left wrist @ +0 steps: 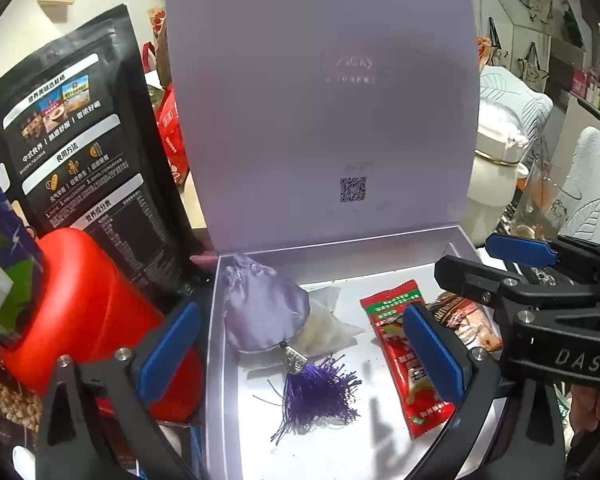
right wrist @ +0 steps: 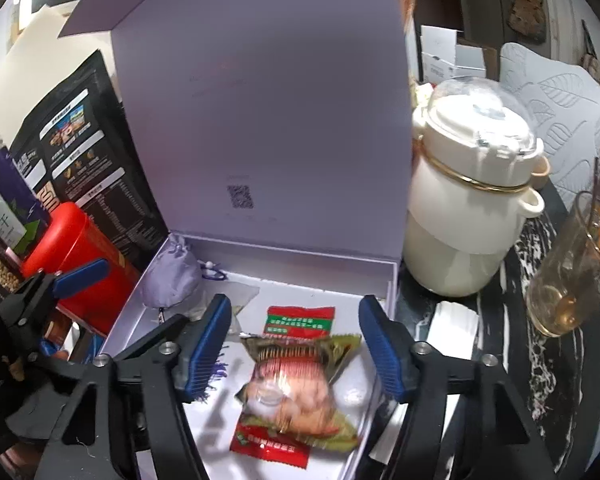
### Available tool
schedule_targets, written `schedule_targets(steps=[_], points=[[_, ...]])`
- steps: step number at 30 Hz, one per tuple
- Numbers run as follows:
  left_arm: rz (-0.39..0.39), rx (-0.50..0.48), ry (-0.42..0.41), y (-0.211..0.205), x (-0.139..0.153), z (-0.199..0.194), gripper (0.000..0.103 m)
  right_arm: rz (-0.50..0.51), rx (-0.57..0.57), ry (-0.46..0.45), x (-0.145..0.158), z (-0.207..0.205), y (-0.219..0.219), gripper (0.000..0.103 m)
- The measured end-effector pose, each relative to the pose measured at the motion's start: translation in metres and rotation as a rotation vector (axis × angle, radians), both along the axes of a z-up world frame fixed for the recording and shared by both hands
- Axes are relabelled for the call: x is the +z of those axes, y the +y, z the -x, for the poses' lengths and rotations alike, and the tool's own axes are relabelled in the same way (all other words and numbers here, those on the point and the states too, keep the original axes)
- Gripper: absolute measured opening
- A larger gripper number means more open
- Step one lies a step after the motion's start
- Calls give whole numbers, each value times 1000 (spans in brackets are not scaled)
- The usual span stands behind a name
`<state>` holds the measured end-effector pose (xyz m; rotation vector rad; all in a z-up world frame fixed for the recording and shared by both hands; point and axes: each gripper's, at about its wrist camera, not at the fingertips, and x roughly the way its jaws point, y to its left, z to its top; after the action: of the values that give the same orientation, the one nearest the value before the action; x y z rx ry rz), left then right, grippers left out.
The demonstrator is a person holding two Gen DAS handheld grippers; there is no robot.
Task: Organize soft objects
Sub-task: 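Lower the pouch and snack bag into the lavender box and open both grippers, then withdraw both tools from the box back over the table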
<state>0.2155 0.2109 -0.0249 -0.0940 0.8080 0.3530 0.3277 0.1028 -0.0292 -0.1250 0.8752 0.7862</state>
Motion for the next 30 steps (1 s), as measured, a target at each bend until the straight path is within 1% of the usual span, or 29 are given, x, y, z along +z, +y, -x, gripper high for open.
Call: schedule_targets(steps=[6, 12, 19, 24, 30], points=[[6, -8, -18, -11, 13, 6, 103, -25, -2, -9, 11, 5, -7, 67], [22, -3, -37, -17, 28, 13, 103, -26, -13, -15, 22, 9, -15, 67], [20, 5, -75, -22, 50, 29, 103, -45, -35, -58, 49, 22, -34, 67], [12, -2, -110, -30, 71, 49, 103, -60, -38, -103, 74, 42, -49, 67], [-18, -13, -169, -45, 103, 81, 103, -84, -43, -163, 105, 74, -68, 67]])
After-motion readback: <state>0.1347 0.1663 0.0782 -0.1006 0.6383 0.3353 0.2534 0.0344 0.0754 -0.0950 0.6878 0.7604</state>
